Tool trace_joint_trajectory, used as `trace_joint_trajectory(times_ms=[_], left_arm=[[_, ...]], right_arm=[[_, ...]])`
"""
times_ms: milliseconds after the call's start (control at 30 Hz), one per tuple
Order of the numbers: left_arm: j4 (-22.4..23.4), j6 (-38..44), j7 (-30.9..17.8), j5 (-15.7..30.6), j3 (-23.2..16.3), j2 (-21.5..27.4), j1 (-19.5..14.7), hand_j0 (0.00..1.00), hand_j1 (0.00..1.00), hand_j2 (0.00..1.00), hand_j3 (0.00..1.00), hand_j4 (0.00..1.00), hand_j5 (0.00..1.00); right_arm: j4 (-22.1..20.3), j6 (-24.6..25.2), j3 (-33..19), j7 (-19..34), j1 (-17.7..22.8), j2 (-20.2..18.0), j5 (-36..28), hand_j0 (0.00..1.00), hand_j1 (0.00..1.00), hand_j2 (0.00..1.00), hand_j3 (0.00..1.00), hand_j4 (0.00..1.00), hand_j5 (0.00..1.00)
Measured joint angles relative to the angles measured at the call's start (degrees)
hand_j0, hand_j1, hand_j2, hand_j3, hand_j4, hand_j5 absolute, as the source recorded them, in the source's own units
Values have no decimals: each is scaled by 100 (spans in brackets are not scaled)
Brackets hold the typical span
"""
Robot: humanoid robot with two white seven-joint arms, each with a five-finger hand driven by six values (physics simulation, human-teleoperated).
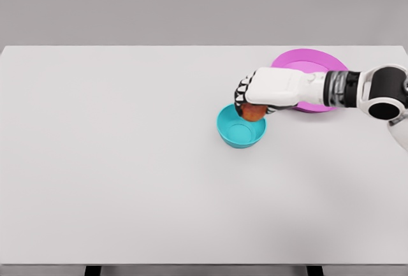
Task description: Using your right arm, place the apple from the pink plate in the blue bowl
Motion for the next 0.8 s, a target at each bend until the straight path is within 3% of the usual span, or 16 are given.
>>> trace_joint_trajectory(times_ms=[333, 367, 400, 800], left_arm=[[0, 0, 0, 0, -1, 0, 0, 100, 100, 100, 100, 100, 100], [0, 0, 0, 0, -1, 0, 0, 100, 100, 100, 100, 100, 100], [0, 0, 0, 0, -1, 0, 0, 100, 100, 100, 100, 100, 100], [0, 2, 0, 0, 1, 0, 0, 100, 100, 100, 100, 100, 100]], right_arm=[[-26, 0, 189, -2, -35, 127, 8, 50, 50, 50, 50, 50, 50], [-27, 0, 195, -1, -35, 131, 9, 63, 63, 63, 63, 63, 63], [-26, -1, 200, -1, -35, 134, 10, 100, 100, 100, 100, 100, 100], [-42, 1, 173, -3, -70, 120, 8, 100, 100, 100, 100, 100, 100]])
